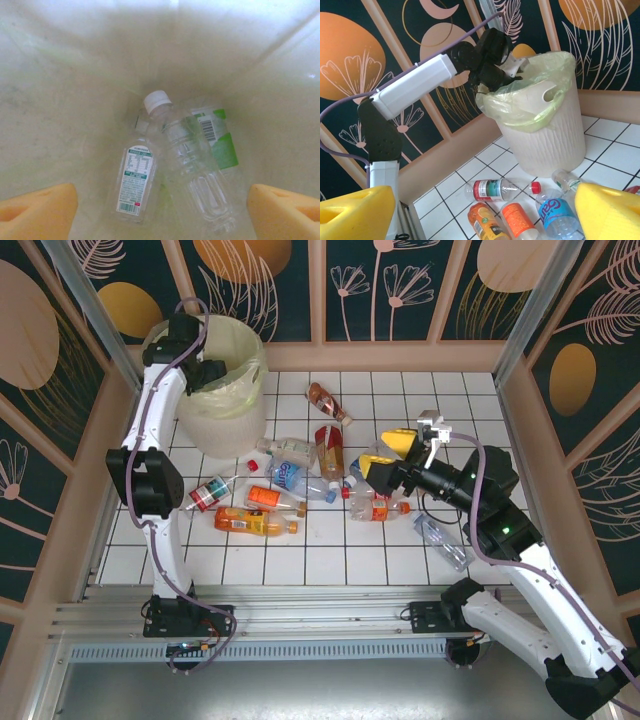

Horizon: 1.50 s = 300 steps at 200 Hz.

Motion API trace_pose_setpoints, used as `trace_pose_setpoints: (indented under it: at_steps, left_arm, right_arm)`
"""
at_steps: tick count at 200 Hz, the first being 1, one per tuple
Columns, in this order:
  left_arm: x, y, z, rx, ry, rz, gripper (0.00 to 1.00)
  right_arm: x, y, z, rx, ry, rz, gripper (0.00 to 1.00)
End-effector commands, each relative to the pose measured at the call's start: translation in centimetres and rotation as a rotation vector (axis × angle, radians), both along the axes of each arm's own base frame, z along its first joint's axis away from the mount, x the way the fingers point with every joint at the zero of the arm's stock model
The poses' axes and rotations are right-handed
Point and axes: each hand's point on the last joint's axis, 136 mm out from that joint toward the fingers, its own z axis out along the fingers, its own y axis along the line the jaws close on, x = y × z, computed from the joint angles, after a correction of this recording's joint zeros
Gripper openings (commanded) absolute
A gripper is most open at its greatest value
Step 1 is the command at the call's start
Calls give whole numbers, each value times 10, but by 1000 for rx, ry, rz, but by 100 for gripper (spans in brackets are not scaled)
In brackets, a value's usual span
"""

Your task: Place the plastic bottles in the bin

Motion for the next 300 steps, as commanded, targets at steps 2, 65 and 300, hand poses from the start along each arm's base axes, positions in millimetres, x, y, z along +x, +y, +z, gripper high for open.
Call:
trace_pose_setpoints:
  at_steps: [2, 65, 300]
  left_arm:
    - [-3, 3, 37, -26, -76, 25, 90]
    - [-15, -23, 95, -178, -211, -47, 96]
    - [-292, -232, 101, -730, -438, -972, 98]
  right_arm:
    - [3, -1, -13, -12, 45, -27, 93]
    - [20, -28, -50, -51, 176, -223, 92]
    - [39, -82, -260, 69, 1009, -751, 99]
